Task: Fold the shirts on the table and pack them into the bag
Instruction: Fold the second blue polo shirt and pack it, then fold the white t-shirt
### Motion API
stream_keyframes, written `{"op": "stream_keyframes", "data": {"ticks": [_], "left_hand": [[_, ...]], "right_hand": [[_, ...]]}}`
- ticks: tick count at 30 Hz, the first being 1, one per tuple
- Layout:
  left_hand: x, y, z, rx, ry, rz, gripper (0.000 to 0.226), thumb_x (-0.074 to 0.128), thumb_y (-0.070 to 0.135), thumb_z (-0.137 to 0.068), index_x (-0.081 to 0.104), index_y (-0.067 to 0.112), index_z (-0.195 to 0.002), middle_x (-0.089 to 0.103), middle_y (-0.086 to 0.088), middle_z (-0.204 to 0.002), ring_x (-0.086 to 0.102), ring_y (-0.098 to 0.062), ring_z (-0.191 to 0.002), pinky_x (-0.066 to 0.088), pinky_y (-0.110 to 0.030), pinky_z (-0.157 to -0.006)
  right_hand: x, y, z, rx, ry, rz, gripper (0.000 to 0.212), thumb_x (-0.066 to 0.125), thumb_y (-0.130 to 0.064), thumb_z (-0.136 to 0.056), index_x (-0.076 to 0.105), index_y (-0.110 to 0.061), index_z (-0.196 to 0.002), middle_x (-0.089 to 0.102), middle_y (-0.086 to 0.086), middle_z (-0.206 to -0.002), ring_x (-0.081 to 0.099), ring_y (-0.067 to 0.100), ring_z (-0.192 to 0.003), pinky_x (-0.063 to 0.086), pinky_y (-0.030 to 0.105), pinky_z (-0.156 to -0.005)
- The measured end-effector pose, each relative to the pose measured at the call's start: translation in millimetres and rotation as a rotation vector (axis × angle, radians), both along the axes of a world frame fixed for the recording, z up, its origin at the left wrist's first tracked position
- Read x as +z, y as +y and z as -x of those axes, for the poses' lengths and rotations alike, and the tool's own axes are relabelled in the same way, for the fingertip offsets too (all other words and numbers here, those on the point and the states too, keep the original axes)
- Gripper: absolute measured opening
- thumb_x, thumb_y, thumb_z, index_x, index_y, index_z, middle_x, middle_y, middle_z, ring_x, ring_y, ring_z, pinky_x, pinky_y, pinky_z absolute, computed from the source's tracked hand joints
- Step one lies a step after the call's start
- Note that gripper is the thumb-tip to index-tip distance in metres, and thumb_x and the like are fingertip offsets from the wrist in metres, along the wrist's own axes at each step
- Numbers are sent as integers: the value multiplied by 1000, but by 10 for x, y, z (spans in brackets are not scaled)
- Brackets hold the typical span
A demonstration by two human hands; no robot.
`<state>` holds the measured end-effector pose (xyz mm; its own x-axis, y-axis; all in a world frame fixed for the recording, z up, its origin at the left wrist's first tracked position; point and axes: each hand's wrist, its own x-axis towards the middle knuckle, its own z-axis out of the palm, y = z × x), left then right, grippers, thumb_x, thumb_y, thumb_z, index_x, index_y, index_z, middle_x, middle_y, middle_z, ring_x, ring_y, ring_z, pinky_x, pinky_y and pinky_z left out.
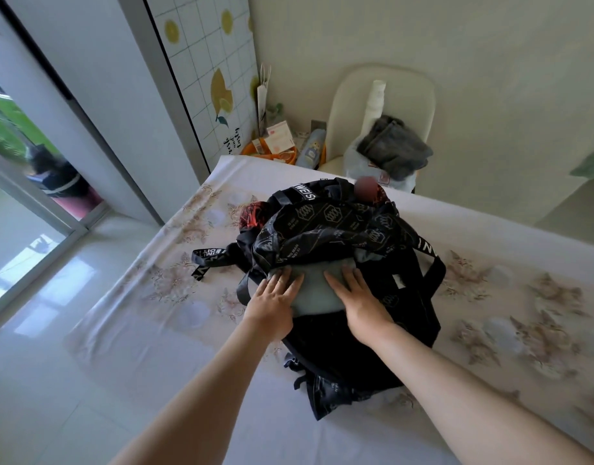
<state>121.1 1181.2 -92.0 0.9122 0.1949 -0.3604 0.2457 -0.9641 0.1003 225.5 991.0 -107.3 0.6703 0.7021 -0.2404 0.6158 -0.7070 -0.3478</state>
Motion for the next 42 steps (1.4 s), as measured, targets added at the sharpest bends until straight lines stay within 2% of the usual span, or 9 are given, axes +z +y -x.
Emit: {"op": "stream_keyframes", "data": {"ticks": [3, 6, 12, 16, 19, 22, 30, 36, 42], "left_hand": [[72, -42, 45, 24, -134, -47, 73, 32, 38, -89, 14, 23, -158, 13, -5, -164, 7, -24, -151, 7, -39, -123], [57, -106, 117, -40, -328, -36, 73, 25, 46, -85, 31, 18, -153, 34, -5, -155, 27, -25, -144, 17, -34, -120], [-155, -35, 17, 55, -172, 19, 83, 14, 69, -90, 4, 23, -158, 4, -8, -165, -2, -26, -152, 0, -40, -124], [-22, -57, -40, 85, -140, 26, 76, 33, 60, -94, 11, 25, -157, 15, -7, -163, 9, -26, -150, 10, -39, -123], [206, -211, -85, 143, -266, 23, 67, 39, 50, -88, 32, 24, -150, 41, -6, -151, 35, -28, -139, 25, -40, -116], [441, -612, -132, 155, -374, 104, 58, 44, 42, -91, 40, 24, -146, 49, -2, -143, 44, -27, -131, 33, -38, -109], [802, -2636, -478, -86, -336, 264, 40, 47, 44, -95, 52, 34, -133, 56, 8, -127, 55, -19, -117, 50, -34, -86], [816, -4754, -597, -340, -167, 347, 40, 44, 48, -94, 52, 37, -132, 57, 9, -133, 58, -18, -114, 48, -30, -85], [808, -6636, -460, -680, -17, 410, 41, 44, 45, -97, 51, 34, -137, 53, 8, -141, 51, -17, -125, 40, -28, -101]], "right_hand": [[-17, 51, 18, 5, 80, -13, 97, 49, 4, -86, 0, -38, -158, -13, 3, -166, -14, 31, -152, 17, 40, -122], [3, 97, 50, -33, 138, 3, 91, 55, -25, -89, -3, -37, -158, -19, 2, -165, -19, 30, -151, 11, 49, -123], [23, 205, 36, -226, 99, 33, 73, 38, -59, -98, 4, -34, -158, -11, -2, -166, -7, 23, -153, 17, 55, -120], [151, 154, -136, -161, 205, 142, 72, 37, -63, -97, 7, -39, -157, -5, -5, -167, 1, 23, -153, 11, 54, -121], [335, -28, -147, -177, 155, -8, 62, 39, -56, -100, 23, -34, -156, 12, -1, -165, 17, 26, -150, 20, 48, -119], [535, -420, -108, -211, 123, -143, 56, 40, -50, -102, 32, -28, -153, 25, 1, -160, 31, 27, -143, 32, 42, -114], [1015, -2594, -21, -362, 21, -176, 41, 41, -43, -103, 51, -30, -140, 61, -2, -135, 62, 20, -115, 50, 34, -95], [1037, -4943, 400, -688, 51, -154, 37, 45, -44, -101, 59, -31, -132, 64, -7, -130, 63, 15, -114, 51, 30, -91], [903, -6806, 1310, -1028, 32, -41, 33, 46, -34, -102, 62, -26, -130, 61, -3, -134, 56, 19, -124, 39, 26, -97]]}}
